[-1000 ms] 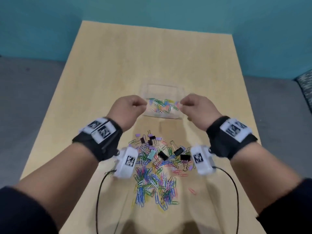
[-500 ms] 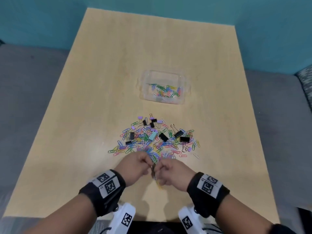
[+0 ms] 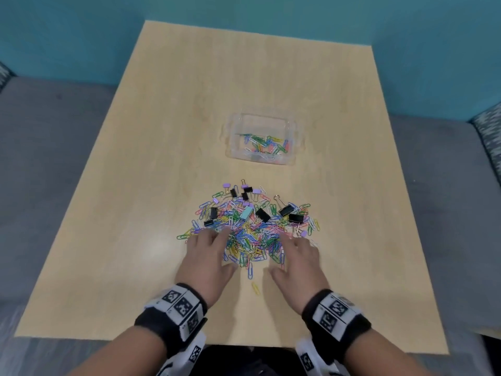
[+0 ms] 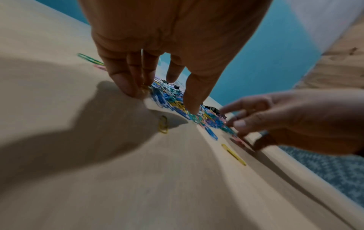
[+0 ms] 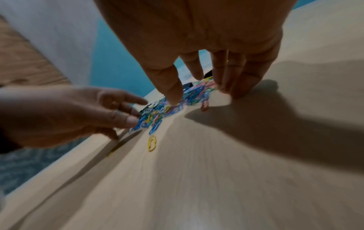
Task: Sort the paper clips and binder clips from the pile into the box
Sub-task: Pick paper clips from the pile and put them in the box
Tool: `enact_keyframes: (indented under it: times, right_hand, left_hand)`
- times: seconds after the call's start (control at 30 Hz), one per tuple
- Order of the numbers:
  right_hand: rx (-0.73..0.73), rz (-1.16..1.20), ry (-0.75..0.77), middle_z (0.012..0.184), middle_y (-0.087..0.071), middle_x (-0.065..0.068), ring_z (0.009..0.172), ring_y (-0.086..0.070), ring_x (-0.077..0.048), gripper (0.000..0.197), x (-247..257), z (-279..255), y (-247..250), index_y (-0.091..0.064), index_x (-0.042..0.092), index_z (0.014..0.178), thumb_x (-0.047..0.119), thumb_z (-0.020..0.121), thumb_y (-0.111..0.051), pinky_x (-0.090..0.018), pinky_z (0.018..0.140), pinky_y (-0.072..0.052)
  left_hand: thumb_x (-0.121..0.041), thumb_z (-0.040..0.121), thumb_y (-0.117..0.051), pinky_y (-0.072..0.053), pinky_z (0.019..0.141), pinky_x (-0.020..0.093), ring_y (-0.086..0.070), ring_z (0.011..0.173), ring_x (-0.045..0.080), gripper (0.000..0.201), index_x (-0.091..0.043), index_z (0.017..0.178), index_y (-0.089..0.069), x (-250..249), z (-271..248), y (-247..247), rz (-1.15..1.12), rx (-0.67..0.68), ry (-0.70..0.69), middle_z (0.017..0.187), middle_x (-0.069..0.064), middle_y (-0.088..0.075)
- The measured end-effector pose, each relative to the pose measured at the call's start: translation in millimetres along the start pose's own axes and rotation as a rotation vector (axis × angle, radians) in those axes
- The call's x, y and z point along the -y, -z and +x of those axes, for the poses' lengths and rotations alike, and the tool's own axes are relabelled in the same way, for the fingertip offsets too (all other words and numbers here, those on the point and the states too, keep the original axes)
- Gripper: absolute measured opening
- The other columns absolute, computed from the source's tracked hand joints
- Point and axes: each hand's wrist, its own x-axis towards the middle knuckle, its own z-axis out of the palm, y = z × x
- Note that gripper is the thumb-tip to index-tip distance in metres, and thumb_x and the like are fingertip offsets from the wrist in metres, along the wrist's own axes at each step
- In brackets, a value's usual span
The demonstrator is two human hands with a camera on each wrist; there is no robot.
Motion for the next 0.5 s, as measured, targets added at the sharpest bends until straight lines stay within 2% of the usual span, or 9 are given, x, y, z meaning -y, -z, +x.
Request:
enact_keyframes:
  times: [0.1, 0.2, 0.27, 0.37, 0.43, 0.5]
  right_hand:
    - [-0.018, -0.125, 0.083, 0.137, -0.034, -0.005, 0.121, -0.029, -0.026, 0.068, 20, 18, -8, -0.024, 0.024, 0.145, 0.036, 0.087, -0.057, -0.038, 0.099, -0.039]
    - [0.003, -0.239, 0.139, 0.137, -0.036, -0.008, 0.119, -0.031, -0.030, 0.058, 33, 28, -11, -0.031, 0.022, 0.141, 0.027, 0.088, -0.055, -0.039, 0.094, -0.043]
    - [0.018, -0.281, 0.174, 0.130, -0.040, -0.009, 0.113, -0.035, -0.031, 0.050, 35, 29, -10, -0.039, 0.019, 0.134, 0.016, 0.086, -0.053, -0.039, 0.089, -0.043]
    - [0.053, -0.311, 0.211, 0.121, -0.042, -0.009, 0.106, -0.037, -0.031, 0.040, 33, 28, -10, -0.046, 0.016, 0.118, 0.003, 0.080, -0.052, -0.036, 0.080, -0.041]
    - [0.060, -0.313, 0.223, 0.117, -0.043, -0.009, 0.102, -0.037, -0.030, 0.036, 30, 26, -9, -0.047, 0.015, 0.110, -0.001, 0.078, -0.051, -0.034, 0.072, -0.036]
    - [0.072, -0.304, 0.226, 0.114, -0.043, -0.009, 0.100, -0.038, -0.030, 0.033, 27, 25, -6, -0.046, 0.015, 0.106, -0.003, 0.078, -0.050, -0.033, 0.070, -0.033]
  left_hand:
    - [-0.042, 0.081, -0.063, -0.037, 0.098, 0.037, -0.029, 0.122, 0.028, 0.070, -0.030, 0.142, -0.031, -14, 13, -5, 0.090, 0.008, -0.051, 0.135, 0.004, -0.037]
    - [-0.035, 0.085, -0.060, -0.039, 0.097, 0.038, -0.030, 0.122, 0.030, 0.056, -0.029, 0.137, -0.040, -20, 23, -11, 0.140, 0.010, -0.084, 0.135, 0.007, -0.038]
    - [-0.024, 0.086, -0.058, -0.039, 0.092, 0.038, -0.034, 0.115, 0.031, 0.042, -0.026, 0.127, -0.049, -19, 26, -13, 0.135, -0.007, -0.109, 0.127, 0.008, -0.042]
    - [-0.014, 0.084, -0.056, -0.041, 0.076, 0.037, -0.041, 0.098, 0.031, 0.021, -0.018, 0.104, -0.060, -16, 27, -14, 0.132, -0.022, -0.138, 0.108, 0.008, -0.047]
    - [-0.007, 0.078, -0.062, -0.040, 0.066, 0.035, -0.045, 0.089, 0.030, 0.018, -0.016, 0.094, -0.063, -13, 27, -15, 0.137, -0.015, -0.144, 0.099, 0.007, -0.050]
    - [-0.004, 0.075, -0.066, -0.038, 0.063, 0.033, -0.048, 0.086, 0.029, 0.019, -0.015, 0.090, -0.065, -11, 28, -15, 0.127, -0.017, -0.141, 0.095, 0.006, -0.053]
